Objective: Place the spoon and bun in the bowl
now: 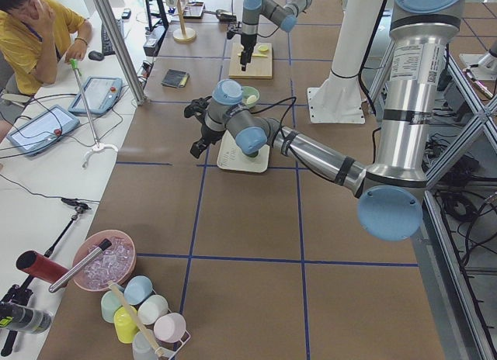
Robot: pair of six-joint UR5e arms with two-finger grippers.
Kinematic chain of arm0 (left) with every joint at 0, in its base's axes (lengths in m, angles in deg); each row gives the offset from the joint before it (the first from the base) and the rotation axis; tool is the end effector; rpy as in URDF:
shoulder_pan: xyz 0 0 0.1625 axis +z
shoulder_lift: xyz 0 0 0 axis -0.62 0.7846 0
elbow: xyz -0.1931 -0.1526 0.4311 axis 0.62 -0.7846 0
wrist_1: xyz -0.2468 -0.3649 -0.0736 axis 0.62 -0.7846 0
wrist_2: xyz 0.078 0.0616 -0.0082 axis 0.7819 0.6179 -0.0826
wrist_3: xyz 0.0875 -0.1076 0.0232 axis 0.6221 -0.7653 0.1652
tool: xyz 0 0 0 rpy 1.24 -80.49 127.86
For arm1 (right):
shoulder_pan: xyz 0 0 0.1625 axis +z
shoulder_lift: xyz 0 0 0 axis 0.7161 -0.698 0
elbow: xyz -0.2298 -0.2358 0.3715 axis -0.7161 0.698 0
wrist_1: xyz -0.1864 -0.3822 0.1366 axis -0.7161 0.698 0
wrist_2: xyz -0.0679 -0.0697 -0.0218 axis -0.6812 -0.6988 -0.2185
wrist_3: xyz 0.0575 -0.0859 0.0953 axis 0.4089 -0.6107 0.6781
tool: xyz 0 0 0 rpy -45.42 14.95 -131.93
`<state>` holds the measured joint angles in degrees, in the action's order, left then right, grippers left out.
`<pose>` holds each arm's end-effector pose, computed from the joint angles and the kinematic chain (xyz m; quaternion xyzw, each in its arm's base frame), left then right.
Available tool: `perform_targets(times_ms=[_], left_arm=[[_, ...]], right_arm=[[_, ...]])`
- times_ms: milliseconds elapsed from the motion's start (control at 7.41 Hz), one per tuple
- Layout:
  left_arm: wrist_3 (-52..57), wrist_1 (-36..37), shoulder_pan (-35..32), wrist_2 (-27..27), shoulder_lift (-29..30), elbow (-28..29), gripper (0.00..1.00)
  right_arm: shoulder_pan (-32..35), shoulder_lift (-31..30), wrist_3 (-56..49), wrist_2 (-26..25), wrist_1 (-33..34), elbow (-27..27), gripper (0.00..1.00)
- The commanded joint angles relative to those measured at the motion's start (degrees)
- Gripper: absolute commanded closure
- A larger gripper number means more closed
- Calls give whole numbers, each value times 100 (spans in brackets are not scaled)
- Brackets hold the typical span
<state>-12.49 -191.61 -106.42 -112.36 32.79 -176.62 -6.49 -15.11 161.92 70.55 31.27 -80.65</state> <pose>0.1629 -0.5635 0.5280 0.2962 0.3408 0.2140 0.8662 -0.4747 -0.4845 0.3105 0.0029 -0.4350 0.1068 0.8940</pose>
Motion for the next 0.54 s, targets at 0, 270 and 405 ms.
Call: perform_targets(times_ms=[0, 270, 405], left_arm=[[1416, 305, -1425, -865, -227, 784, 6], [2323, 1744, -2544, -1556, -446, 805, 0], [2380, 1837, -2724, -1547, -552, 823, 0]], right_arm=[[1431, -1671, -2015, 940, -13, -796, 0], [2837, -2631, -4246, 1758, 13, -720, 0], [3383, -2940, -5066, 1935, 13, -528, 0]])
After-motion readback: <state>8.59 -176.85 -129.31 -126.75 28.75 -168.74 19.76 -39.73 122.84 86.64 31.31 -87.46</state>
